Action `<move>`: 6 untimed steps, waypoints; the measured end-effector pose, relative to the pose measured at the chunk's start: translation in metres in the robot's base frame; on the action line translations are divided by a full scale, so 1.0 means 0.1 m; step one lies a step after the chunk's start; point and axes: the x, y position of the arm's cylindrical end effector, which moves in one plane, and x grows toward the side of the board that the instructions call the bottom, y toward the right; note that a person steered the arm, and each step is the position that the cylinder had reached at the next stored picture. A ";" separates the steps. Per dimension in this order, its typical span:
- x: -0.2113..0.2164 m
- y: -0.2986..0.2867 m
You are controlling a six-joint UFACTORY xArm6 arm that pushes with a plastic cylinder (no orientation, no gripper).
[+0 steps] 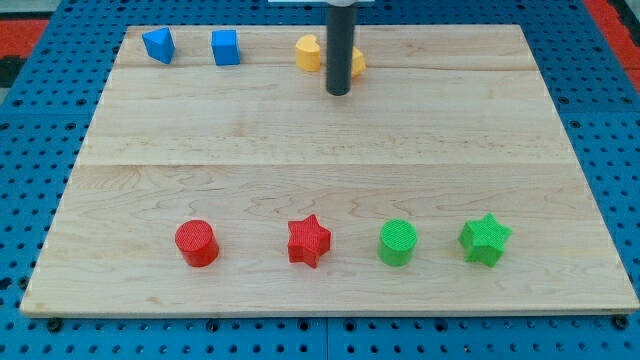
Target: Move the cube closer to triangle
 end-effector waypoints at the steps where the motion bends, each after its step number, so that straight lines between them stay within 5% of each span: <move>1: -0.28 -0.44; 2: -0.88 -0.44; 4: -0.72 -1.49; 5: -0.21 -0.91; 6: 0.75 -0.21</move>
